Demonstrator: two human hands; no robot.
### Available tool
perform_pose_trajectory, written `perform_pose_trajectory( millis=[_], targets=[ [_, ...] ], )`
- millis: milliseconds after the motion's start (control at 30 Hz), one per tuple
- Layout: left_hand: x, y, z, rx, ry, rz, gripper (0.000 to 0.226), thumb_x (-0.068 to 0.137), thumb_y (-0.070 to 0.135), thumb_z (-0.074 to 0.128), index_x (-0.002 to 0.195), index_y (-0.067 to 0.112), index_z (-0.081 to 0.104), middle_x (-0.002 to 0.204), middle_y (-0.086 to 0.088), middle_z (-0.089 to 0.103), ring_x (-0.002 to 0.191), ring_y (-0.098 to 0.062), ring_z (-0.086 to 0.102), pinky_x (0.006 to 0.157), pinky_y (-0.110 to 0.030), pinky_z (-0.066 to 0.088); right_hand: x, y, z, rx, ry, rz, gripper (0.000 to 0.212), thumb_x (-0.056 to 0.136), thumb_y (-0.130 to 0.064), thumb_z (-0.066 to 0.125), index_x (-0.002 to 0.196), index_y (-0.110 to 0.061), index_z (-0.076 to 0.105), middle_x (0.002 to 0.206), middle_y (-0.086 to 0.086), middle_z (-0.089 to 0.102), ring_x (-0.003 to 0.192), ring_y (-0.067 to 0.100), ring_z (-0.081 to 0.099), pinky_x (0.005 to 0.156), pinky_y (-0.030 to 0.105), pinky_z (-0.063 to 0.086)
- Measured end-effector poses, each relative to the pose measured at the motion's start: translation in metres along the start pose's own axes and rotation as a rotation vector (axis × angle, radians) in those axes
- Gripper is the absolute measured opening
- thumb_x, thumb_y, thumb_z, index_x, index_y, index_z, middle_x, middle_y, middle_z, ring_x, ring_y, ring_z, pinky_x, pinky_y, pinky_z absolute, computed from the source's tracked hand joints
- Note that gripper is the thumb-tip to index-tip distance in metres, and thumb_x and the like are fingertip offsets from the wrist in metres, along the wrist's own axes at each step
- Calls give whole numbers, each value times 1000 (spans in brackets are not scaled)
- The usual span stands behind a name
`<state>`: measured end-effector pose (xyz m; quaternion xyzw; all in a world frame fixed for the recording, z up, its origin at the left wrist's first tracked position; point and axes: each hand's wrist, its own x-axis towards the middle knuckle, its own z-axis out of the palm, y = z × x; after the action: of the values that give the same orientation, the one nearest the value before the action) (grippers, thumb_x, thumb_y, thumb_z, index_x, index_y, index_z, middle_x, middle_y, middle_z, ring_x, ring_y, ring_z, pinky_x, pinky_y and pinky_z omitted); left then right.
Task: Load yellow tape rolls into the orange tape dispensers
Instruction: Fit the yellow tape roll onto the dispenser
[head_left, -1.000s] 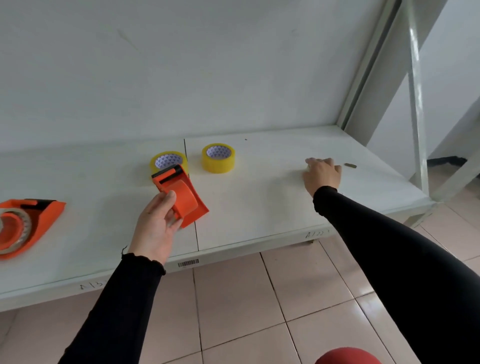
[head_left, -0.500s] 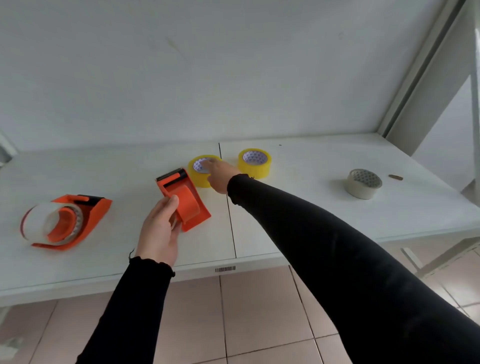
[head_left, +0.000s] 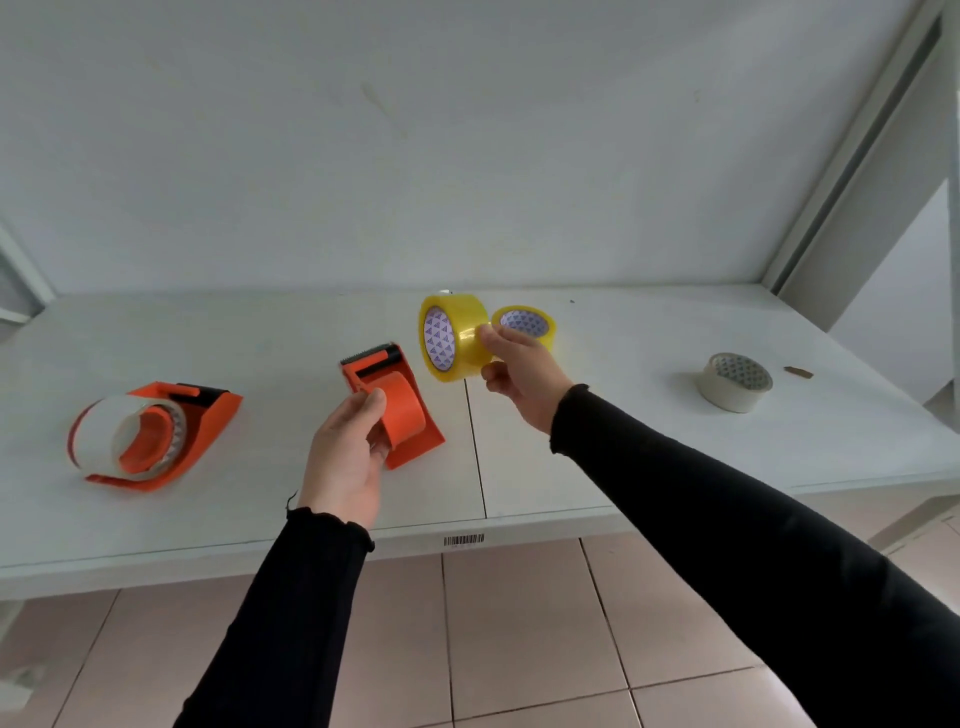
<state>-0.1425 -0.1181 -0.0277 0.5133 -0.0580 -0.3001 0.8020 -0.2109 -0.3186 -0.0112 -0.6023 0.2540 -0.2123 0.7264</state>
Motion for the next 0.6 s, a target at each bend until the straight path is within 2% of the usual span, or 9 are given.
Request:
perform_pose_trajectory(
  millis=[167,267,400,500,600],
  targets=[
    [-11,4,4,8,-65,46,14,99,21,57,107,15,66,110,-6,71,101,-18,67,87,-32,50,-39,-13,-12,197,-68,47,23,102,-32,59,80,-24,60,66,-7,40,52,9,34,48,19,33],
    [-17,6,7,19,-104,68,12,99,21,57,102,17,67,110,-7,71,101,-19,67,84,-31,50,-54,-14,-14,208,-104,32,21,103,-33,57,84,-23,56,68,-7,37,51,8,30,47,18,30],
    [-23,8,11,10,-124,88,11,98,20,58,100,16,67,112,-9,71,99,-20,67,84,-30,52,-70,-3,-17,82,-146,-6,10,104,-26,56,109,-18,57,83,-7,54,61,7,49,55,18,38],
    [-28,8,16,31,-162,124,11,98,17,57,96,14,68,105,-7,73,93,-17,70,77,-27,55,-82,9,-16,26,-212,-61,7,104,-18,54,104,-17,61,91,-3,63,75,9,60,67,22,46],
    [-30,6,19,59,-193,161,13,98,14,56,94,13,69,94,-1,77,82,-12,73,69,-22,57,-91,17,-12,11,-238,-95,11,101,-16,58,108,-8,58,95,6,63,80,13,64,73,26,51]
  ],
)
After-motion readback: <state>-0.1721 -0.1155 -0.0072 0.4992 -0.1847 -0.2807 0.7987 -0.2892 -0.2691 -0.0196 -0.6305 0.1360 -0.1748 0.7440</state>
